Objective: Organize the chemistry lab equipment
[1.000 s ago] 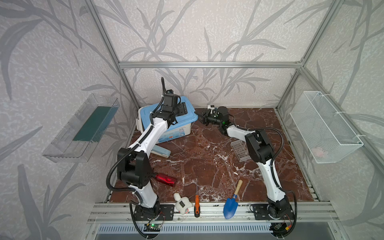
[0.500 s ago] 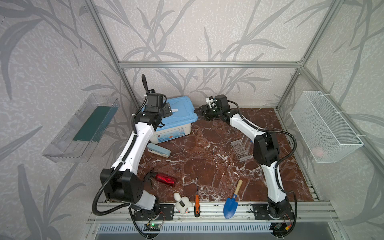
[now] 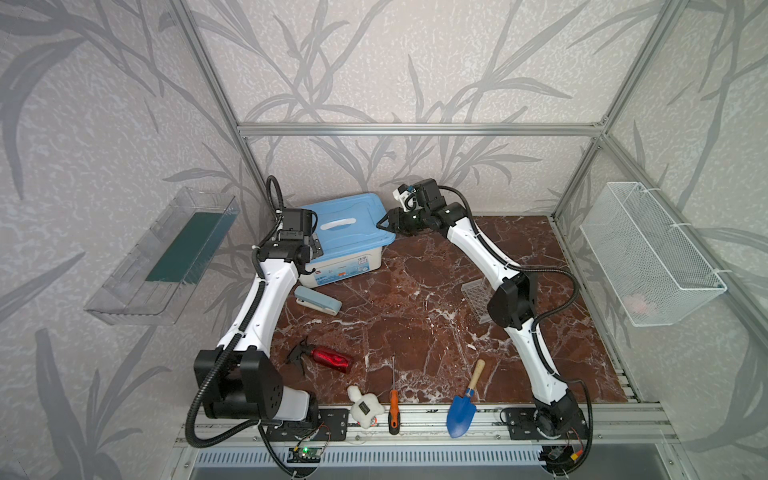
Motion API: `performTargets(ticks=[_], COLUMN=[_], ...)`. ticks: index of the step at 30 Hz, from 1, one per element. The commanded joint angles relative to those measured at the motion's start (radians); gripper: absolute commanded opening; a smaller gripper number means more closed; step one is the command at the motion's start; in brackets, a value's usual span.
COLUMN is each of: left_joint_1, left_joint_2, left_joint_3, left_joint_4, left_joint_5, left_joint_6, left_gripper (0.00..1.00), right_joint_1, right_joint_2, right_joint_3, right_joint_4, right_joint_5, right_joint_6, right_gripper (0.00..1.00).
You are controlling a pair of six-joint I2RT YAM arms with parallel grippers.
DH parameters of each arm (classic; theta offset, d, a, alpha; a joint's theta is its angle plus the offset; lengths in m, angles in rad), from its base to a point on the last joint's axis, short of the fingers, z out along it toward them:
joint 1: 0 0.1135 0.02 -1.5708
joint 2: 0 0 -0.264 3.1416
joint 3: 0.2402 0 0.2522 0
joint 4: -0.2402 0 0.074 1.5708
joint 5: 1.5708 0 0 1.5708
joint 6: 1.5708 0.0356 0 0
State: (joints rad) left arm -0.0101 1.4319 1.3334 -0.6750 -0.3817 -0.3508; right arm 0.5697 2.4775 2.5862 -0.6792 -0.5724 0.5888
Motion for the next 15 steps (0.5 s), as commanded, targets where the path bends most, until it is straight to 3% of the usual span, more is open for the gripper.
performTargets(ticks=[1,8,10,11,13,15], left_joint_1=[0.009,0.029,0.039,0.040,0.049,0.064], left_joint_2=[-0.015,-0.001,0.019,0.027,0.038,0.041], left_joint_3=[-0.006,-0.011,-0.003,0.001,0.000,-0.009], left_joint_4=[-0.012,0.013,0.008,0.005,0.009,0.027], left_joint_5=[-0.072,-0.079,-0.075,-0.079,-0.074,-0.051], left_joint_6=[-0.003,0.019,0.018,0.018,0.015,0.015], left_gripper=[0.90,0.91,0.91,0.91,0.91,0.93], right_joint_1=[-0.002,-0.005,-0.005,-0.005,-0.009,-0.011], right_joint_2=[0.026,-0.045,-0.047,-0.043,-0.013,0.034], right_joint_3=[0.063,0.022,0.025,0.029,0.079,0.147], right_joint_4=[-0.163,-0.133,-0.152,-0.165,-0.225,-0.273], right_joint_5=[0.050,0.039,0.114,0.145,0.186,0.181], right_joint_6=[-0.100,-0.175,-0.191,-0.202,-0.223,-0.231], right_gripper=[0.50,0.53,0.58,0.64,0.99,0.99])
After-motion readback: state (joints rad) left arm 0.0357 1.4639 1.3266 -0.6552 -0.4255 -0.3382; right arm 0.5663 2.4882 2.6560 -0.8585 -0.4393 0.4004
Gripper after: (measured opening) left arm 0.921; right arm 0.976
